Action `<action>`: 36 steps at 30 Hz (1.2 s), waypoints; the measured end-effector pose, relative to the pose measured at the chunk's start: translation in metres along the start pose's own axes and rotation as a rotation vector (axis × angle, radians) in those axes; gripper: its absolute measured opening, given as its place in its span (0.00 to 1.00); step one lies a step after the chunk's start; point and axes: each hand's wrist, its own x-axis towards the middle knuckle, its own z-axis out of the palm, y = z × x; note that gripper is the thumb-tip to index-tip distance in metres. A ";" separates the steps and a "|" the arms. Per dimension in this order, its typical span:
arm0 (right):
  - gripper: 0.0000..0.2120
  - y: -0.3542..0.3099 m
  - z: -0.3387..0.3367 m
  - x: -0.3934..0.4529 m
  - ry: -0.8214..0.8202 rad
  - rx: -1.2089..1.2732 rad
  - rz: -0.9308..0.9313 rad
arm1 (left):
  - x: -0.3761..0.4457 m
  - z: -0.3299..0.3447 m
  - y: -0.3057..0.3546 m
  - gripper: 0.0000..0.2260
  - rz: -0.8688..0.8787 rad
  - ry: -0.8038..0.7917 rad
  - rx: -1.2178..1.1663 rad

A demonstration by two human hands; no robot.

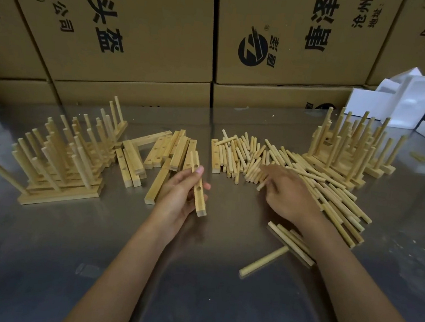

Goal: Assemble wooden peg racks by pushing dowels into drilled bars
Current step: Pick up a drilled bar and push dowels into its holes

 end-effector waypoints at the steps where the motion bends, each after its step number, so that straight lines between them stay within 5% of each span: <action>1: 0.20 0.006 0.002 0.001 -0.029 -0.008 0.015 | 0.000 0.000 0.000 0.15 -0.001 -0.001 -0.001; 10: 0.03 0.004 0.005 -0.004 0.088 0.175 0.125 | 0.000 -0.004 0.001 0.15 -0.007 -0.014 0.006; 16: 0.16 -0.004 0.002 -0.007 0.192 0.256 0.217 | -0.003 -0.003 0.003 0.12 -0.034 -0.055 0.063; 20: 0.16 -0.026 -0.009 -0.014 0.224 0.713 0.263 | -0.005 -0.004 0.005 0.13 -0.047 -0.146 0.066; 24: 0.10 -0.060 -0.003 -0.027 0.083 1.001 0.272 | -0.006 -0.004 0.006 0.19 -0.050 -0.247 0.123; 32: 0.06 -0.067 0.002 -0.030 0.060 0.939 0.165 | -0.013 0.001 0.006 0.21 -0.047 -0.385 0.187; 36: 0.07 -0.065 -0.001 -0.031 0.119 0.857 0.140 | -0.015 0.007 0.006 0.20 0.001 -0.330 0.184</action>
